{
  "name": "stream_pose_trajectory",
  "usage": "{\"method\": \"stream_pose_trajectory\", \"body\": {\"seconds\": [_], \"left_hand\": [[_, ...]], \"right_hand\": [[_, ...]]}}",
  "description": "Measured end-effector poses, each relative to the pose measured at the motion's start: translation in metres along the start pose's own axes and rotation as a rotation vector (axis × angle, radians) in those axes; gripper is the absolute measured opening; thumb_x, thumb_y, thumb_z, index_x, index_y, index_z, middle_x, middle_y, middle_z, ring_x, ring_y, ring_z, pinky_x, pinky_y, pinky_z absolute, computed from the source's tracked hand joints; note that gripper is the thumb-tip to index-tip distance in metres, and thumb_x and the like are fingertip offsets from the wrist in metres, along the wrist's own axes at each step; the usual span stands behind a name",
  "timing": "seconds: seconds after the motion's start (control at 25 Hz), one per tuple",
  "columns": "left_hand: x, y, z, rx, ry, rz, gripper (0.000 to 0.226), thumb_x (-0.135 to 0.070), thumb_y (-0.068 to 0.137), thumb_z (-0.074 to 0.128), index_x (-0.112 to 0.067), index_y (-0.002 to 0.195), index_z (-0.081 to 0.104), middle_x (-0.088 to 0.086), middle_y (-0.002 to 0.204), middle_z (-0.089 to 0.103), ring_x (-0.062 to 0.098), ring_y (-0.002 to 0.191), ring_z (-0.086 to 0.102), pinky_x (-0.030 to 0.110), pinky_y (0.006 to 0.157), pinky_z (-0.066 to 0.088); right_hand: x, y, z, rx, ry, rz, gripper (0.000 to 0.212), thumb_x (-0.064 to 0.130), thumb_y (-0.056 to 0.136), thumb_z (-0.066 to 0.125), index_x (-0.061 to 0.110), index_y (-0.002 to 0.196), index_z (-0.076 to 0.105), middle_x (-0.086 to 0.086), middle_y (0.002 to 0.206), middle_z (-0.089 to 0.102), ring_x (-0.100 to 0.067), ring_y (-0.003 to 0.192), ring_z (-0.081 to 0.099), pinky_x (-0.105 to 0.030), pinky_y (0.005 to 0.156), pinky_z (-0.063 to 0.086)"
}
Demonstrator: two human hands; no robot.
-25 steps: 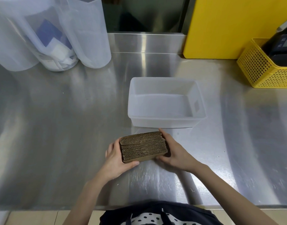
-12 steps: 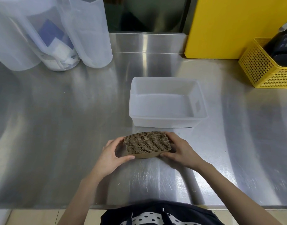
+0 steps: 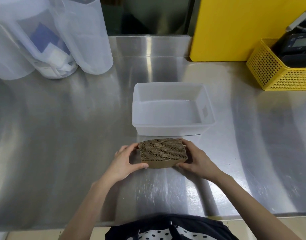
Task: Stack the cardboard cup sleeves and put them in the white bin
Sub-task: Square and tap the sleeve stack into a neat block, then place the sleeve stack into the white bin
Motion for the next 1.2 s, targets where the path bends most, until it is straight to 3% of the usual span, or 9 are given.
{"method": "stream_pose_trajectory", "body": {"seconds": [0.12,0.32,0.44,0.52,0.72,0.8,0.92,1.2], "left_hand": [[-0.003,-0.002,0.001,-0.011,-0.043,0.017,0.068,-0.038,0.063,0.075,-0.033,0.123,0.043,-0.002,0.119,0.046,0.021,0.121,0.041,0.040,0.107,0.032],[-0.016,-0.009,-0.007,0.007,-0.171,0.050,0.063,-0.043,0.064,0.070,-0.033,0.121,0.046,-0.011,0.121,0.051,0.007,0.113,0.048,0.029,0.102,0.036],[-0.028,-0.013,-0.016,0.024,-0.340,0.077,0.040,-0.036,0.065,0.067,-0.045,0.099,0.048,-0.023,0.101,0.057,-0.014,0.092,0.057,0.005,0.081,0.042],[-0.032,-0.013,-0.019,0.023,-0.420,0.082,0.036,-0.021,0.072,0.067,-0.043,0.094,0.049,-0.023,0.096,0.057,-0.021,0.082,0.056,-0.002,0.068,0.041],[-0.045,-0.008,-0.032,0.016,-0.471,0.104,0.023,-0.019,0.078,0.061,-0.039,0.088,0.057,-0.026,0.088,0.064,-0.015,0.081,0.060,0.001,0.067,0.043],[-0.051,-0.004,-0.037,0.026,-0.487,0.111,0.020,-0.019,0.079,0.059,-0.038,0.086,0.059,-0.027,0.077,0.070,-0.009,0.080,0.063,0.003,0.064,0.046],[-0.063,0.003,-0.049,0.038,-0.496,0.133,0.015,-0.027,0.077,0.059,-0.036,0.087,0.062,-0.028,0.077,0.070,-0.003,0.080,0.066,0.006,0.064,0.048],[-0.087,0.028,-0.080,0.026,-0.453,0.146,0.013,-0.029,0.079,0.059,-0.035,0.090,0.061,-0.026,0.073,0.071,-0.004,0.076,0.066,0.004,0.062,0.046]], "right_hand": [[0.001,0.000,0.001,-0.009,0.027,0.019,0.073,0.006,0.068,0.074,0.020,0.130,0.038,0.010,0.115,0.053,-0.001,0.102,0.052,0.007,0.080,0.031],[0.014,-0.005,-0.008,0.063,0.287,0.115,0.068,0.001,0.069,0.073,0.021,0.128,0.043,0.004,0.110,0.060,-0.002,0.097,0.060,-0.006,0.075,0.046],[0.026,-0.008,-0.015,0.090,0.357,0.134,0.060,0.008,0.073,0.072,0.023,0.125,0.046,0.001,0.118,0.061,-0.010,0.105,0.060,-0.014,0.082,0.049],[0.033,-0.010,-0.020,0.103,0.384,0.148,0.055,0.013,0.075,0.070,0.023,0.123,0.047,-0.001,0.120,0.060,-0.013,0.107,0.059,-0.023,0.089,0.049],[0.052,-0.011,-0.034,0.077,0.406,0.168,0.053,0.021,0.076,0.070,0.021,0.123,0.045,-0.007,0.122,0.057,-0.016,0.109,0.057,-0.027,0.089,0.047],[0.059,-0.008,-0.040,0.053,0.413,0.151,0.055,0.020,0.078,0.069,0.026,0.124,0.040,-0.005,0.124,0.053,-0.015,0.109,0.055,-0.026,0.086,0.048],[0.072,0.000,-0.050,0.041,0.374,0.124,0.056,0.017,0.081,0.064,0.036,0.124,0.033,-0.004,0.124,0.047,-0.013,0.107,0.053,-0.025,0.085,0.049],[0.088,0.026,-0.070,0.084,0.266,0.098,0.052,0.026,0.081,0.064,0.041,0.120,0.034,0.002,0.117,0.050,-0.016,0.107,0.053,-0.025,0.086,0.047]]}}
Point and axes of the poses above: each hand's wrist, its own y-axis towards the middle knuckle, its own z-axis out of the palm, x = y × z, the point moved 1 cm from there along y, towards the middle knuckle
